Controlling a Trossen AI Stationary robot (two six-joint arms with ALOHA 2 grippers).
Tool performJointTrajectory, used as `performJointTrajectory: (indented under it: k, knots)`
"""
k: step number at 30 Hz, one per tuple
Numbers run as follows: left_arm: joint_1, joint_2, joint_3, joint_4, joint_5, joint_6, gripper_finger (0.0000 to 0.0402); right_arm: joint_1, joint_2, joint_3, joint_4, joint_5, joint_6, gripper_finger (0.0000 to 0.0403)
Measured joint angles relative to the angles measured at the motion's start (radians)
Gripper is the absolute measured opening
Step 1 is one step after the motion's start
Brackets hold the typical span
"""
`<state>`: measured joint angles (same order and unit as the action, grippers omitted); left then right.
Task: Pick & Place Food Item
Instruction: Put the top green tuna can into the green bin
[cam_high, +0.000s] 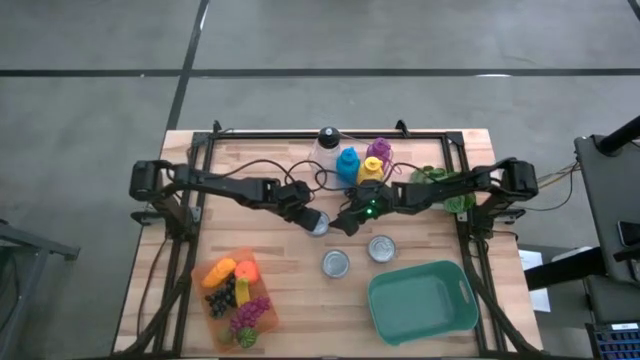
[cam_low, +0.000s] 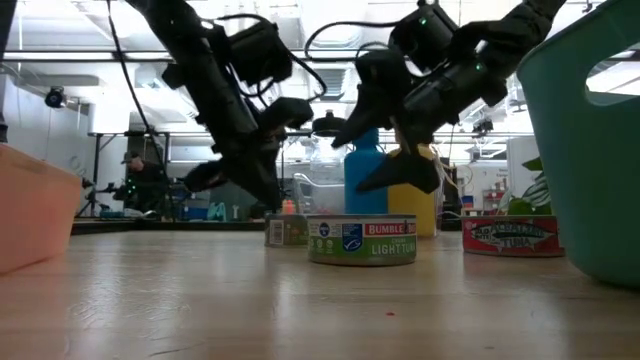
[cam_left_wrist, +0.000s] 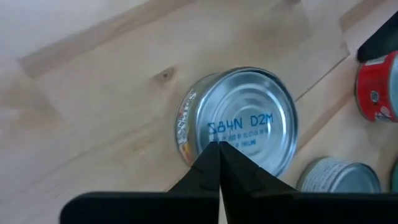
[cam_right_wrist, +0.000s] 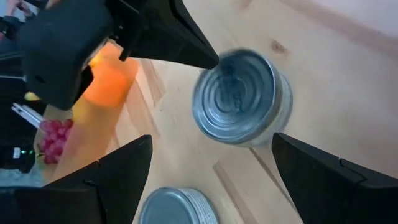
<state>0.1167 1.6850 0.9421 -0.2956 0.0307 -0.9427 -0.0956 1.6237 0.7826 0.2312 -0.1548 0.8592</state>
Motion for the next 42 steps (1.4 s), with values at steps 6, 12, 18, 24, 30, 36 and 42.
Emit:
performJointTrajectory:
  k: [6, 12, 18, 24, 30, 36, 42]
  knots:
    - [-0.002, 0.041, 0.004, 0.018, 0.034, 0.000, 0.0001, 0.000, 0.062, 0.000, 0.040, -0.002, 0.032, 0.0329]
    - [-0.002, 0.039, 0.004, 0.011, 0.037, 0.000, 0.0001, 0.000, 0.081, 0.000, 0.042, -0.005, 0.041, 0.0329]
    - [-0.002, 0.039, 0.003, 0.010, 0.037, 0.001, 0.0001, 0.000, 0.081, 0.000, 0.046, -0.002, 0.001, 0.0329]
    - [-0.002, 0.038, 0.003, 0.007, 0.033, 0.001, 0.0001, 0.019, 0.091, 0.000, 0.042, -0.004, -0.214, 0.0329]
    - [-0.002, 0.038, 0.002, 0.007, 0.031, 0.004, 0.0001, 0.077, 0.084, 0.000, 0.039, 0.026, -0.503, 0.0329]
    - [-0.002, 0.038, 0.002, 0.007, 0.030, 0.004, 0.0001, 0.126, 0.079, 0.000, 0.039, 0.112, -0.573, 0.0329]
    - [-0.002, 0.038, 0.002, 0.008, 0.030, 0.003, 0.0001, 0.158, 0.075, 0.000, 0.042, 0.349, -0.596, 0.0329]
